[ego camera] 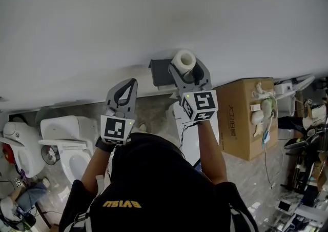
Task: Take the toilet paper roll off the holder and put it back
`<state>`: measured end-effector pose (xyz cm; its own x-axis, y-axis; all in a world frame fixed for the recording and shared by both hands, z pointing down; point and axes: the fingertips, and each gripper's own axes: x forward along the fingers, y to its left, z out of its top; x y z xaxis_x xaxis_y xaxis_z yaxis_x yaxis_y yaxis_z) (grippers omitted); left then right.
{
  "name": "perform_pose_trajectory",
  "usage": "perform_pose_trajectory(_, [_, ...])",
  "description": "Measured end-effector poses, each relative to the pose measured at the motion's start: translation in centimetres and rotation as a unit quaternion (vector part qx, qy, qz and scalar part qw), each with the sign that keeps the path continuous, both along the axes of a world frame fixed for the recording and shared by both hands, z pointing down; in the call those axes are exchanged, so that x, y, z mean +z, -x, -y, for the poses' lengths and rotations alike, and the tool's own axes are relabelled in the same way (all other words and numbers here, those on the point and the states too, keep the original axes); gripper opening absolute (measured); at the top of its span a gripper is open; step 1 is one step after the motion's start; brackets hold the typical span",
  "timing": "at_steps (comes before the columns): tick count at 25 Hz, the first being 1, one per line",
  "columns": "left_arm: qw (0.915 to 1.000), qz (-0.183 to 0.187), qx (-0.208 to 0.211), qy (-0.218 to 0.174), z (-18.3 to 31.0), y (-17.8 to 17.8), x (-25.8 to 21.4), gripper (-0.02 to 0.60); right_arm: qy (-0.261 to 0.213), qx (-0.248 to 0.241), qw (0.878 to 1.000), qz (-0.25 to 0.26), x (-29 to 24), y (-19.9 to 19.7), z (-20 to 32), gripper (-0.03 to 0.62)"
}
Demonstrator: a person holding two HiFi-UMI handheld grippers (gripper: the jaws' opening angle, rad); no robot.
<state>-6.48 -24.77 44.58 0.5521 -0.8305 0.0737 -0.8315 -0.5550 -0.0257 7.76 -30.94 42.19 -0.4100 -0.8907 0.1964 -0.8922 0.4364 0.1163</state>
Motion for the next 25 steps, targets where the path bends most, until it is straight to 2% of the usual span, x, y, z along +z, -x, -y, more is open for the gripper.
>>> perform_pose_trajectory(13, [1.0000, 0.007, -0.002, -0.003, 0.00, 0.09, 0.00, 0.011, -0.006, -0.008, 1.000, 0.001, -0.23, 0.41, -0.05, 0.299])
perform_pose_trajectory(23, [0.9999, 0.004, -0.007, -0.013, -0.07, 0.25, -0.51, 0.011, -0.008, 0.002, 1.000, -0.004, -0.53, 0.19, -0.39, 0.309])
perform_pose_trajectory(25, [0.9999, 0.011, -0.005, -0.006, -0.23, 0.28, -0.22, 0.011, -0.007, 0.004, 1.000, -0.003, -0.58, 0.16, -0.39, 0.319])
